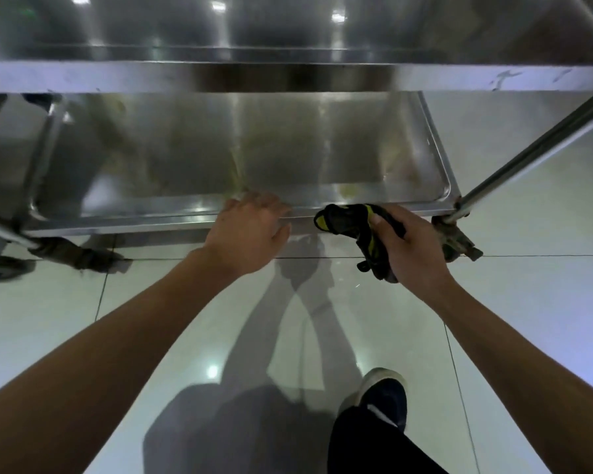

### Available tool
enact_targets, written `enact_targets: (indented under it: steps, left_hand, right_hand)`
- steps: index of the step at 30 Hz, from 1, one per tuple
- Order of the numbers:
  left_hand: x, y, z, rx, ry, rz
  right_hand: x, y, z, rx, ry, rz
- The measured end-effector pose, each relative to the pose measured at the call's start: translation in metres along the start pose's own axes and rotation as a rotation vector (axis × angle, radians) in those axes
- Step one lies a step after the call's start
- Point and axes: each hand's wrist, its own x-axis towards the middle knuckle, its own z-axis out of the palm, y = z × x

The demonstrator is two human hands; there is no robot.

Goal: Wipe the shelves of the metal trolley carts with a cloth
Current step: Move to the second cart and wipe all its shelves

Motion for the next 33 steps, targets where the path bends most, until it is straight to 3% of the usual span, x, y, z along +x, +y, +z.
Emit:
enact_targets:
  steps: [9, 19, 24, 29, 33]
  left_hand:
    - [0.006, -0.016, 0.045, -0.019, -0.002, -0.088]
    - [0.006, -0.021, 0.020, 0.033, 0.002, -0.081]
    - [0.022, -0.018, 0.025, -0.018, 0.045, -0.093]
    - [0.038, -0.016, 0.040, -0.038, 0.058, -0.120]
    - [0.048, -0.018, 0.056, 0.041, 0.066, -0.159]
  right_hand:
    - [0.030, 0.035, 0.018, 0.143, -0.009, 0.014]
    - [0.074, 0.008, 0.022, 0.043, 0.148, -0.164]
    - [0.108, -0.008, 0.031, 0.036, 0.241, -0.345]
    - [0.132, 0.015, 0.060, -0.219, 0.148, -0.452]
    - [0.130, 0.060, 0.088, -0.727, -0.107, -0.358]
